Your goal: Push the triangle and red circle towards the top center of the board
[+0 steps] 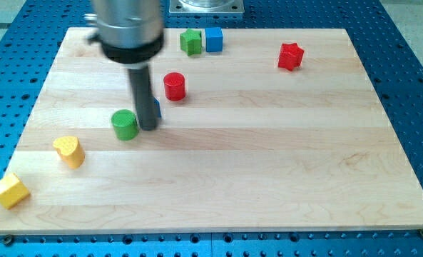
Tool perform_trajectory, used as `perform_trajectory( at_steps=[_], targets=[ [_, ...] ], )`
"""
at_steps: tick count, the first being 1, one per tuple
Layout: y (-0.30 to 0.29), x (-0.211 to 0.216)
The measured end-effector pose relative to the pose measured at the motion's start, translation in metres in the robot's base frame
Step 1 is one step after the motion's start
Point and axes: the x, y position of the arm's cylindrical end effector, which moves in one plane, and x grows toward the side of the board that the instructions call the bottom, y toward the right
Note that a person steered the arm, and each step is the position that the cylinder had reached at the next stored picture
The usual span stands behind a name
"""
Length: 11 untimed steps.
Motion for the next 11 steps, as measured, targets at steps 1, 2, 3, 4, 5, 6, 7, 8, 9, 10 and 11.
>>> perform_trajectory(
  at_steps=[1,2,3,4,5,6,7,8,9,10,11],
  targets=[
    [-0.043,-0.051],
    [-0.053,-0.030],
    [-0.039,0.004],
    [0.019,-0.020],
    [0.018,-0.020],
    [0.027,-0.001],
    [0.038,-0.018],
    [-0.001,-0.038],
    [0.055,-0.043],
    [0.059,-0.042],
    [0.053,-0.027]
  ],
)
